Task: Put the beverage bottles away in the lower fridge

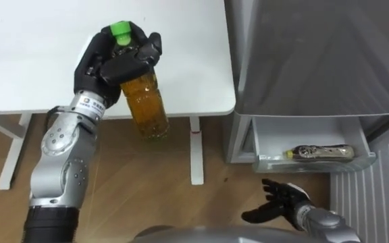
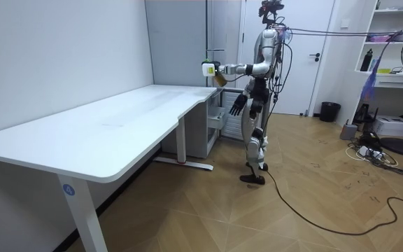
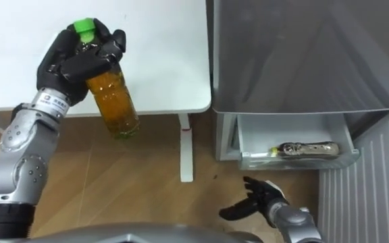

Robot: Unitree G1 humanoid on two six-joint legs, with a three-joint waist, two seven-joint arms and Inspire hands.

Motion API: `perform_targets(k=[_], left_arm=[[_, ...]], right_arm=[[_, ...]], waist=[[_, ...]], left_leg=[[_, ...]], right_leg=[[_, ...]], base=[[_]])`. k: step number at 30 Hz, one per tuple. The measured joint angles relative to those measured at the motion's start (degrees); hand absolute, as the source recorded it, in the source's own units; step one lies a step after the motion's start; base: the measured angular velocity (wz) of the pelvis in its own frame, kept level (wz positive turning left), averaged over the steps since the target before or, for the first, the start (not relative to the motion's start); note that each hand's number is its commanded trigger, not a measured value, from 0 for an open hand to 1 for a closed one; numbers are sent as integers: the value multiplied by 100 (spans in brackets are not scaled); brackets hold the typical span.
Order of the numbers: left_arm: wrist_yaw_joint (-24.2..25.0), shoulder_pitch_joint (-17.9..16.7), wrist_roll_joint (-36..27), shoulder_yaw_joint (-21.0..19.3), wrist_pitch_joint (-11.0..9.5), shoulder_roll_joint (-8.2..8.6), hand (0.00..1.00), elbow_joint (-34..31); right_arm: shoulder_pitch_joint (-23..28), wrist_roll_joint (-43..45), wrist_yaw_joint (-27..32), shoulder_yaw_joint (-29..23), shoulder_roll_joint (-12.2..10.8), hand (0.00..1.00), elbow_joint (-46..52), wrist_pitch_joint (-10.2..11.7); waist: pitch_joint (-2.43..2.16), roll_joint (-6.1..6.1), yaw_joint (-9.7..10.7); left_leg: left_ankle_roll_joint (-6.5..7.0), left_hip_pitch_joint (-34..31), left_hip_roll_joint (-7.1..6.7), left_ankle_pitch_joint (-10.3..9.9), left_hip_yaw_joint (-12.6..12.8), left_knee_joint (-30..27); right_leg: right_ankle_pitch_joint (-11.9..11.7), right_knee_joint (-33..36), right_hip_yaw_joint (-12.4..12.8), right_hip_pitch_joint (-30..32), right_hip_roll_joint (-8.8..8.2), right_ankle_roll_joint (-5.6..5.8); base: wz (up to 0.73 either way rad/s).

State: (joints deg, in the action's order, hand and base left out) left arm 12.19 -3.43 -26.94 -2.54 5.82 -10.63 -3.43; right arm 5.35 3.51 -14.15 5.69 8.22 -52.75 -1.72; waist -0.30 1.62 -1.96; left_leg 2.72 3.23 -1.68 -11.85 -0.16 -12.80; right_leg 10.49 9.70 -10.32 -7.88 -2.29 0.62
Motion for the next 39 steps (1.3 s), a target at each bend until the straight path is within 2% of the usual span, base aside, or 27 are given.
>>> perform_targets(k=[4, 10, 13, 16, 19, 20, 23, 28, 31, 34, 37, 39], left_arm=[[-31, -71, 0, -1, -120, 63, 100, -6], [-8, -358, 1, 40, -152, 221, 100, -481], [6, -362, 3, 65, -155, 224, 100, -497], [3, -363, 2, 99, -159, 198, 100, -494], [3, -374, 7, 289, -163, 123, 100, -481], [7, -377, 16, 399, -163, 110, 100, -481], [113, -464, 16, 690, -162, 106, 100, -481], [233, -514, 6, 917, -163, 110, 100, -480], [235, -514, 3, 1028, -163, 98, 100, -453], [305, -516, 9, 1192, -170, 110, 100, -292], [442, -517, 19, 1319, -168, 131, 100, -90], [488, -520, 20, 1383, -167, 121, 100, -45]], right_arm=[[-1, 1, -315, 52, -8, 0, 526, 31], [-15, 53, -828, 235, -7, 0, 1185, 40], [-24, 53, -1045, 412, 5, 0, 1375, 41], [-22, 42, -1249, 648, 10, 0, 1595, 37], [-19, 38, -1466, 877, 24, 0, 1977, 1], [-18, 35, -1594, 893, 37, 0, 2253, -76], [-21, -163, -1829, 888, 50, 0, 2708, -79], [-25, -589, -2140, 887, 62, 0, 2888, -80], [-26, -878, -2261, 909, 36, 0, 2896, -82], [-27, -1171, -2410, 1026, 30, 0, 2902, -82], [-27, -1424, -2515, 1123, 13, 0, 2901, -82], [-27, -1516, -2610, 1124, 16, 0, 2901, -82]], waist=[[8, -18, -24], [70, -155, -48], [77, -206, -160], [79, -217, -169], [87, -208, -225], [91, -197, -249], [94, -193, -244], [100, -187, -233], [137, -189, -159], [149, -200, -152], [191, -249, -152], [193, -253, -149]], left_leg=[[1, -63, -12, -1, -10, -2], [1, -100, -13, -1, -34, -87], [1, -108, -13, -1, -50, -85], [2, -106, -27, -2, -93, -80], [2, -118, -25, -2, -94, -83], [2, -163, -27, -2, -108, -98], [2, -171, -35, -1, -164, -152], [2, -173, -35, -1, -179, -159], [2, -175, -37, -1, -178, -101], [2, -149, -38, -1, -161, -76], [0, -164, -28, 0, -158, -77], [0, -181, -29, -1, -159, -76]], right_leg=[[6, 7, -6, 28, -6, 9], [6, 5, -89, 20, -4, 9], [5, 7, -97, 30, -5, 9], [5, 6, -145, 5, -15, 9], [5, 16, -140, 29, -16, 9], [5, 19, -150, 66, -18, 9], [5, 19, -217, 62, -25, 9], [5, 19, -239, 47, -28, 9], [5, 12, -245, 21, -26, 9], [5, 1, -233, 8, -23, 9], [5, 3, -231, 27, -14, 9], [5, 4, -228, 47, -14, 9]], base=[[1], [4], [1], [8], [2], [0], [9], [2], [0], [0], [0], [0]])
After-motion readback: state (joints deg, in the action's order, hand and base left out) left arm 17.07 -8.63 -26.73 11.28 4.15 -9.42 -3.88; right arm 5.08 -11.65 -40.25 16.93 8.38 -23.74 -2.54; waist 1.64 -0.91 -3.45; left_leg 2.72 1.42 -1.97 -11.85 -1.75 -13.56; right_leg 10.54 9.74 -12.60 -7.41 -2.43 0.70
